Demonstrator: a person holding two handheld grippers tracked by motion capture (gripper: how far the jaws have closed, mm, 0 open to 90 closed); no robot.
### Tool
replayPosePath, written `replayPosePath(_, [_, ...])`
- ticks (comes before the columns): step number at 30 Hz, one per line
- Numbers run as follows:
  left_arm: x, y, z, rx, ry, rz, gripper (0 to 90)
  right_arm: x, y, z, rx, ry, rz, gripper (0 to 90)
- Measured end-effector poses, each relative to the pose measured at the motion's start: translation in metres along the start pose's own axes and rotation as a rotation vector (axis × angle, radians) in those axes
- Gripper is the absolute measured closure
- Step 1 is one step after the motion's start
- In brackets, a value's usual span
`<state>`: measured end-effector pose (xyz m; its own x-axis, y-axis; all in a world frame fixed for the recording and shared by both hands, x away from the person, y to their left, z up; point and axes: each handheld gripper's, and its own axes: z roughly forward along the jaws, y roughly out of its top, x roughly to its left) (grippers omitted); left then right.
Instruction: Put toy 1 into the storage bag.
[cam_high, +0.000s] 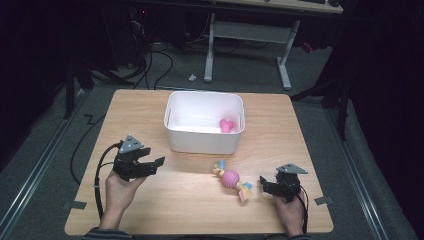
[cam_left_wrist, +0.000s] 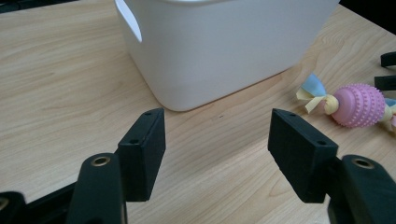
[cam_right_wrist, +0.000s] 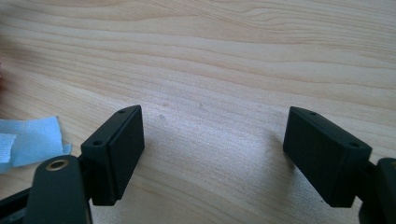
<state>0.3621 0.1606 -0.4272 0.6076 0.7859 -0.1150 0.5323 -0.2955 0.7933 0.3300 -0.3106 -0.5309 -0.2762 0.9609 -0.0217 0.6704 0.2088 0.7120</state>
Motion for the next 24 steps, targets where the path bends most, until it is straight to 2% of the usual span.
replayPosePath(10, [-0.001,-0.017,0.014,0.026,0.002,-0.019,37.2,0.0,0.0,0.0,0.001,0.0,0.004,20.5])
replayPosePath(24, [-0.001,-0.031,0.027,0.041,-0.01,-0.047,37.3,0.0,0.0,0.0,0.001,0.0,0.003,20.5])
